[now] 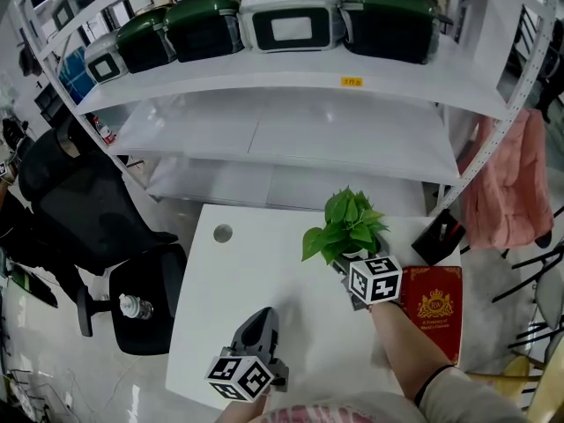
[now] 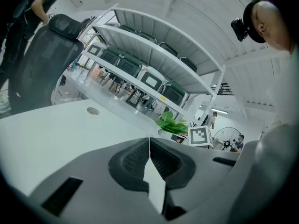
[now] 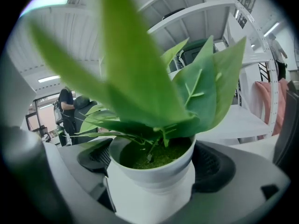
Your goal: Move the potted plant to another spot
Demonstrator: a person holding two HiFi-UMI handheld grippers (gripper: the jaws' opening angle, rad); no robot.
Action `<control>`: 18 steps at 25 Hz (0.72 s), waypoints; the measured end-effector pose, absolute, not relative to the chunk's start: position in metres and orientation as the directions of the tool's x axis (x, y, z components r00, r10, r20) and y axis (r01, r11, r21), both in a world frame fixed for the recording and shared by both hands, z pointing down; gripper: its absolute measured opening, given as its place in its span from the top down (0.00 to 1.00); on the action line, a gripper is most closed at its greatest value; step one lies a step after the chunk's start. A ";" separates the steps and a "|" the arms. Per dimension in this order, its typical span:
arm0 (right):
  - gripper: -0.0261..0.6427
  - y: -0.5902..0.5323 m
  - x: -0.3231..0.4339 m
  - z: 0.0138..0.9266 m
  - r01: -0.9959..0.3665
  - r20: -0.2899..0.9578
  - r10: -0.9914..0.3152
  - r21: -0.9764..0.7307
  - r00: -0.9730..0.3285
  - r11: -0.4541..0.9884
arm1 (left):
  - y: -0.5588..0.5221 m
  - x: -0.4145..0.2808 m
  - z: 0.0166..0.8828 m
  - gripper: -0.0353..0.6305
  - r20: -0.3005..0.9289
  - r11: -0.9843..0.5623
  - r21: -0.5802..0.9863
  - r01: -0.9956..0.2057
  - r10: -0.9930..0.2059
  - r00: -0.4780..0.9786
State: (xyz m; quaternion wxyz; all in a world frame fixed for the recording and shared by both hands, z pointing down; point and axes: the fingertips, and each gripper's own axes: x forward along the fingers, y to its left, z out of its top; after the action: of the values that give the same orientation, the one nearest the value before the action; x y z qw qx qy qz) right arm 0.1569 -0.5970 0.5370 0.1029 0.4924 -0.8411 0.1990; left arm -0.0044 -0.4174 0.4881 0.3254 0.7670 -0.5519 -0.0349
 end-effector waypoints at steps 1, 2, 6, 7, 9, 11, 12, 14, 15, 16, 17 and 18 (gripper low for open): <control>0.15 -0.595 0.157 0.538 -0.870 0.370 -0.788 -0.228 -0.493 0.437 | -0.417 -0.005 0.488 0.91 0.305 -0.177 0.539 -0.823 -0.870 0.387; 0.15 -0.594 0.157 0.539 -0.870 0.369 -0.788 -0.222 -0.493 0.440 | -0.417 -0.005 0.488 0.91 0.304 -0.176 0.540 -0.823 -0.871 0.386; 0.15 -0.592 0.157 0.540 -0.870 0.369 -0.788 -0.214 -0.493 0.444 | -0.417 -0.008 0.488 0.91 0.301 -0.169 0.542 -0.824 -0.876 0.378; 0.15 -0.592 0.157 0.539 -0.871 0.369 -0.789 -0.213 -0.492 0.444 | -0.417 -0.008 0.487 0.91 0.300 -0.168 0.543 -0.823 -0.876 0.377; 0.15 -0.592 0.157 0.540 -0.872 0.366 -0.792 -0.211 -0.489 0.441 | -0.417 -0.007 0.488 0.91 0.299 -0.169 0.543 -0.823 -0.876 0.378; 0.15 -0.592 0.158 0.540 -0.874 0.362 -0.796 -0.210 -0.486 0.438 | -0.415 -0.007 0.488 0.91 0.300 -0.169 0.543 -0.823 -0.876 0.378; 0.15 -0.592 0.158 0.540 -0.875 0.360 -0.797 -0.209 -0.485 0.437 | -0.415 -0.007 0.489 0.91 0.300 -0.168 0.542 -0.823 -0.876 0.377; 0.15 -0.592 0.158 0.540 -0.875 0.356 -0.799 -0.208 -0.484 0.438 | -0.413 -0.007 0.489 0.91 0.300 -0.166 0.544 -0.823 -0.877 0.376; 0.15 -0.592 0.158 0.540 -0.875 0.354 -0.800 -0.208 -0.485 0.438 | -0.413 -0.007 0.489 0.91 0.302 -0.165 0.545 -0.822 -0.876 0.376; 0.15 -0.592 0.158 0.540 -0.875 0.354 -0.800 -0.209 -0.485 0.438 | -0.412 -0.006 0.490 0.91 0.303 -0.164 0.547 -0.821 -0.875 0.378; 0.15 -0.592 0.158 0.540 -0.875 0.354 -0.800 -0.210 -0.484 0.436 | -0.411 -0.006 0.491 0.91 0.305 -0.164 0.549 -0.820 -0.874 0.379; 0.15 -0.592 0.158 0.540 -0.876 0.355 -0.801 -0.211 -0.483 0.435 | -0.410 -0.005 0.491 0.91 0.305 -0.164 0.550 -0.819 -0.873 0.380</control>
State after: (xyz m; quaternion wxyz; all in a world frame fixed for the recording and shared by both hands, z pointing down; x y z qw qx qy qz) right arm 0.1583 -0.5922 0.5403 0.1009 0.4984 -0.8409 0.1854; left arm -0.0054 -0.4103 0.4911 0.3310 0.7619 -0.5553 -0.0408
